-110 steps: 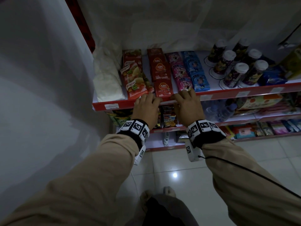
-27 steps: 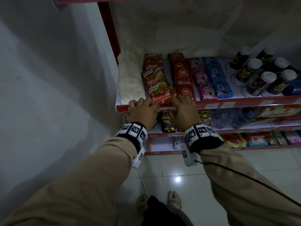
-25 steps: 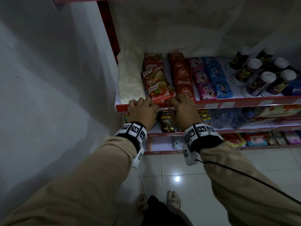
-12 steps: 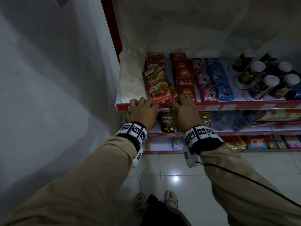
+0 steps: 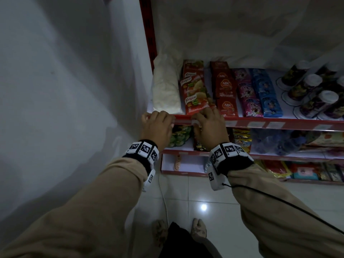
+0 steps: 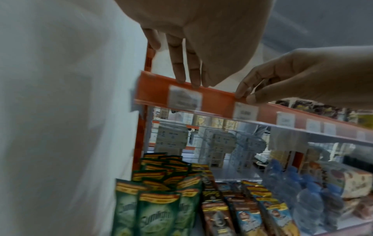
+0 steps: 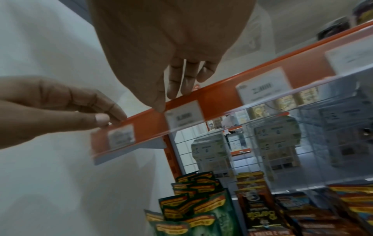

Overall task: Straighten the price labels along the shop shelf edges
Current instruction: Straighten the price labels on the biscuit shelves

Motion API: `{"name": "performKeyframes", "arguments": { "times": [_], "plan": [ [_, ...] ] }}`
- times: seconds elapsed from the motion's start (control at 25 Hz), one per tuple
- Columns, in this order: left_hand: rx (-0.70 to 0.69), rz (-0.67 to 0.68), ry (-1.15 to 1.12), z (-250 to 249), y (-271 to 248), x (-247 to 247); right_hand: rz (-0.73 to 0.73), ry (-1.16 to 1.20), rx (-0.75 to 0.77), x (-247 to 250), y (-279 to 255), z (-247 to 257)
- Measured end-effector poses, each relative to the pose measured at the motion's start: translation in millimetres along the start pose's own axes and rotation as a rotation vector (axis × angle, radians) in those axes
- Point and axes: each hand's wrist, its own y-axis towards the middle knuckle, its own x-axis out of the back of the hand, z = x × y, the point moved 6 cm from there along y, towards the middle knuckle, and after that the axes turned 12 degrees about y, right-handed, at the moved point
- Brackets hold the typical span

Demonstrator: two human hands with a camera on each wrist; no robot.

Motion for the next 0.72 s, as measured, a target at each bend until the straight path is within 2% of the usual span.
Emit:
{"name": "performKeyframes", "arguments": {
  "times": [0.16, 0.4, 0.56, 0.72],
  "plan": [
    [0.032, 0.076, 0.027, 25.7, -11.5, -1.5, 0.028, -0.029, 0.052, -15.4, 7.2, 24.4],
    [0.022, 0.167, 0.074, 25.6, -12.9, -13.0, 0.03, 0.005, 0.107, -33.9, 8.4, 50.0],
    [-0.005, 0.15, 0.059, 27.1, -14.6, -13.9, 0.008, -0.015, 0.069, -37.5, 9.3, 50.8],
    [-0.037, 0.107, 0.036, 30.4, -16.4, -12.7, -0.06, 0.006, 0.11, -38.1, 8.7, 56.2]
  ]
}}
